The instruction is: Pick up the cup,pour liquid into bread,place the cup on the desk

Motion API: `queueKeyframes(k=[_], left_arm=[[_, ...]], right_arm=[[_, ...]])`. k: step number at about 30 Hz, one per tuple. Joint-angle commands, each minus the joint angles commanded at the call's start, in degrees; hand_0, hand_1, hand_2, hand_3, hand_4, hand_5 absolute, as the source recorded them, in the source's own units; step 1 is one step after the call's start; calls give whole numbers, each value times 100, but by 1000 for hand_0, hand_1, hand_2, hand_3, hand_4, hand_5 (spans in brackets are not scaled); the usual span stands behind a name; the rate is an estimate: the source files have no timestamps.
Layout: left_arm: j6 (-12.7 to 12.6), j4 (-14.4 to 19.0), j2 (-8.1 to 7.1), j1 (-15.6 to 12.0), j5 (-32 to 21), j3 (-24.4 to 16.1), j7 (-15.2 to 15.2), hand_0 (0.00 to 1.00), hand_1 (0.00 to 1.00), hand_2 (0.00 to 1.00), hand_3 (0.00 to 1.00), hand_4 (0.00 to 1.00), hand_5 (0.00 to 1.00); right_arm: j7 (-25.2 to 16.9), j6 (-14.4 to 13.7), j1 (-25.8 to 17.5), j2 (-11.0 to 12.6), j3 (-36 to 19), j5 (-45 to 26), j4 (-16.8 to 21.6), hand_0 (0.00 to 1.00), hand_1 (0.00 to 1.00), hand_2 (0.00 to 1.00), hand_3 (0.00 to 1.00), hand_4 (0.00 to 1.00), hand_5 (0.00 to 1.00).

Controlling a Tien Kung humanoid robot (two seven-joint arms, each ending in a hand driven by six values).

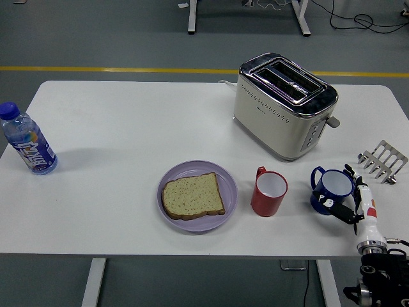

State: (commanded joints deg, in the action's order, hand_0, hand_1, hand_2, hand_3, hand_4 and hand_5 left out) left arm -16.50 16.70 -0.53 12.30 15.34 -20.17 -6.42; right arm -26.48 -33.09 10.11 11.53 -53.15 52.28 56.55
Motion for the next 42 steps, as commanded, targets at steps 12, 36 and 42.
queueKeyframes(k=[12,36,42], left_arm=[[-3,1,2,22,-49,22,16,681,685,694,542,251,998],[1,4,0,37,-46,24,17,681,685,695,543,252,998],[2,5,1,42,-37,20,12,681,685,694,543,251,998]], right_arm=[[-128,-151,76,-16,40,-188,-42,869,760,833,841,998,127],[-260,-143,148,-50,121,-427,-143,797,631,686,697,985,122],[-284,-155,156,-53,136,-475,-164,764,600,658,661,970,108]])
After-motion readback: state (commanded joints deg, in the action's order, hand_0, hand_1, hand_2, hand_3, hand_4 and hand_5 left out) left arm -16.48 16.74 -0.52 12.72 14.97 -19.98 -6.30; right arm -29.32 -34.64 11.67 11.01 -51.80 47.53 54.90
